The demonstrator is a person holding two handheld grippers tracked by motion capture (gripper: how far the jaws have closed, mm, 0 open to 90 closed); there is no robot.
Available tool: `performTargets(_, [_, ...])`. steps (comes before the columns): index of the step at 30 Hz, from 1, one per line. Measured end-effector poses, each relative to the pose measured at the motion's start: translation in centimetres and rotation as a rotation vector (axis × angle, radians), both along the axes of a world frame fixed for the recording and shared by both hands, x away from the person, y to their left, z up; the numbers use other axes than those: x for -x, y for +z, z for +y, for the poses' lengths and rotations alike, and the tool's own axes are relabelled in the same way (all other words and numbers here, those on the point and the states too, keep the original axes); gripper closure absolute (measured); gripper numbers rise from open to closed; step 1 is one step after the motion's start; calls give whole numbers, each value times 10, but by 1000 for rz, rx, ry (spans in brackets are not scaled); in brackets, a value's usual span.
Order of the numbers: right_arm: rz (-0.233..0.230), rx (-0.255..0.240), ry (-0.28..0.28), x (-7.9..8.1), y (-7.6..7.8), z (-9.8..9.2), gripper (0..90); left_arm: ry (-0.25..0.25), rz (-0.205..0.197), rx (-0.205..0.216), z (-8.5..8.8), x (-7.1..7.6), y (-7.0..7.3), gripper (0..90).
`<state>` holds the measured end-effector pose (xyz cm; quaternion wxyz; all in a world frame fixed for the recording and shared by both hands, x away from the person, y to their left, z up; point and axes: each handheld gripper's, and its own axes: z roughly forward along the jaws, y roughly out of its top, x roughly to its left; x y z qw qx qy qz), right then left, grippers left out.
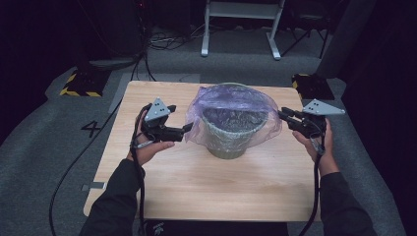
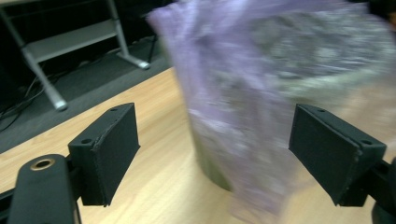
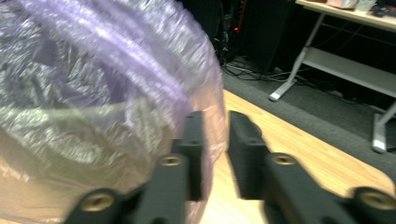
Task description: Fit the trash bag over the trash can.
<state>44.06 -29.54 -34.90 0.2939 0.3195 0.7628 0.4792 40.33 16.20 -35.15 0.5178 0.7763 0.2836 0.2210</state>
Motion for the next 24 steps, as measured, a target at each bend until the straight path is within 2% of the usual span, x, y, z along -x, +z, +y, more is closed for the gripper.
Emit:
performTargets(2, [-9,-10,5,2,4,-1,555,-33,-6,-5,-4,8,0,152])
performTargets(4, [-21,-20,30,5,7,-2,515,-62,-6,-16,-12,14,0,152])
performTargets(5, [-35,-26,41,7,10,-3,468,-78,0,-37,-17,16,-2,152])
performTargets(7, [-65,-34,67,12,15,-2,425,-74,1,-57,-25,17,-4,153])
performTargets(8, [-77,-36,66,15,18,-2,400,-83,0,-52,-29,17,-7,158])
performTargets(11, [-115,-51,86,23,27,1,370,-115,16,-52,-39,19,-16,184])
performTargets(14, [-147,-57,152,34,35,5,366,-136,23,-69,-47,20,-23,177])
performTargets(16, [-156,-53,224,41,39,10,372,-137,33,-73,-51,19,-26,176])
performTargets(19, [-155,22,302,45,43,24,368,-145,59,-77,-54,14,-30,177])
performTargets(20, [-148,55,315,45,43,31,370,-150,65,-80,-55,13,-31,179])
performTargets(21, [-141,74,317,43,43,35,375,-176,73,-82,-55,12,-32,196])
performTargets(22, [-137,105,313,41,42,40,442,-186,63,-92,-56,10,-33,279])
performTargets(23, [-145,126,310,40,41,43,516,-173,48,-105,-56,9,-33,370])
performTargets(24, [-154,157,311,39,40,46,557,-170,52,-110,-56,5,-34,455])
